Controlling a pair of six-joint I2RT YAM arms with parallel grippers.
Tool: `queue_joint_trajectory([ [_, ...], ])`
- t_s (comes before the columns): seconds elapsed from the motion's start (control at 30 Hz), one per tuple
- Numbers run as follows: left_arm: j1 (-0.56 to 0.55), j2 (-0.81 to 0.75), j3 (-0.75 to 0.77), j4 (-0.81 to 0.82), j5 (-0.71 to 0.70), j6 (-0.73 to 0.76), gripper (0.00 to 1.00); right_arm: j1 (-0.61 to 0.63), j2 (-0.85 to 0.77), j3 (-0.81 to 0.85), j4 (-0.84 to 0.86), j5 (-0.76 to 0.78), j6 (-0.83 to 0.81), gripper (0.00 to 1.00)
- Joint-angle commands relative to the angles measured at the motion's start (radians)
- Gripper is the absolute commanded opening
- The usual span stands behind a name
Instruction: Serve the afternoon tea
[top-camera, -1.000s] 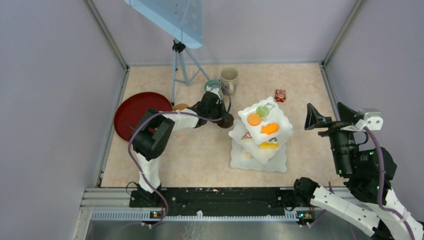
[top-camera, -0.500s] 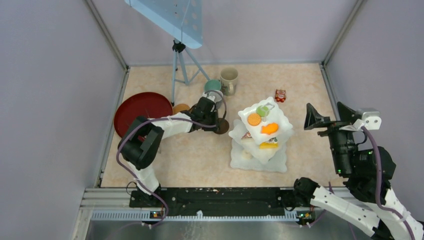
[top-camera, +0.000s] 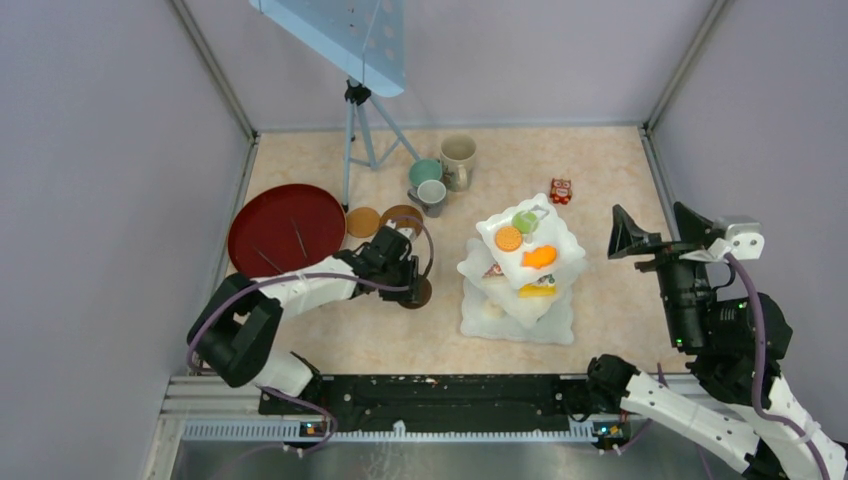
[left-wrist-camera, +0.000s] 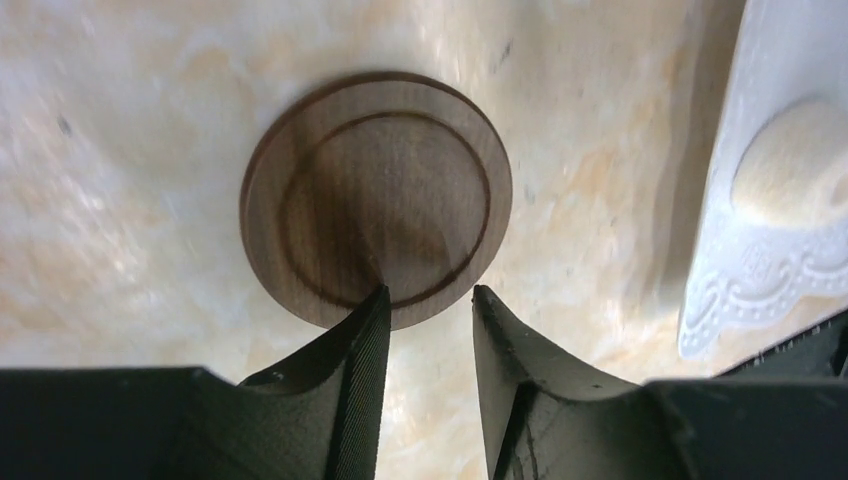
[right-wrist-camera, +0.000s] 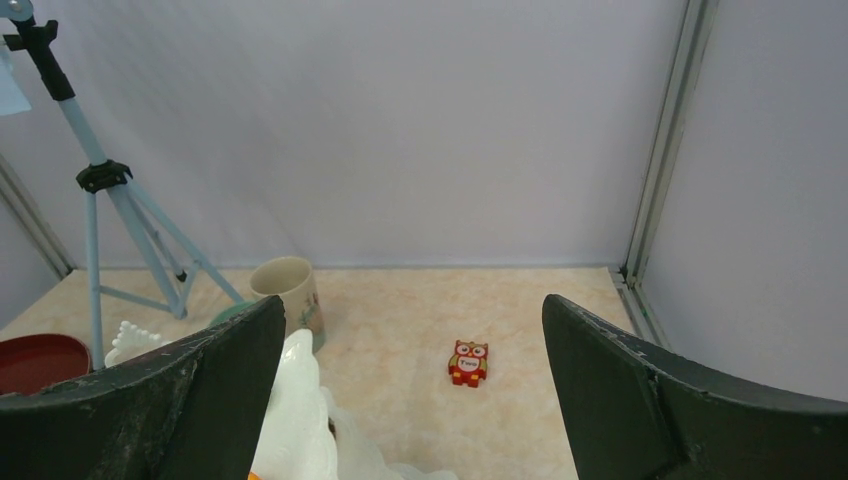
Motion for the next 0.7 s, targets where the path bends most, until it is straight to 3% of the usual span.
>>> queue_joint_trajectory([
  [0.0,-0.029,-0.098,-0.088,-0.066,0.053,-0.052,0.43,0.013,0.018,-0.002,0.041,-0.019,-0.005,0.97],
  [0.2,-0.070,-0.246,-0.090,-0.117,0.060,-0.073,0.58,0.013,0.008,-0.007,0.038,-0.027,0.006,0.97],
  [0.43,-0.063,-0.249,0.065,-0.139,-0.099,-0.038,0.96,0.013,-0.005,0.001,0.031,-0.022,-0.001,0.97],
  [0.67,0.017,-0.055,0.164,-0.168,-0.080,-0.010,0.99,0.013,0.024,0.020,0.039,-0.038,-0.026,0.97],
])
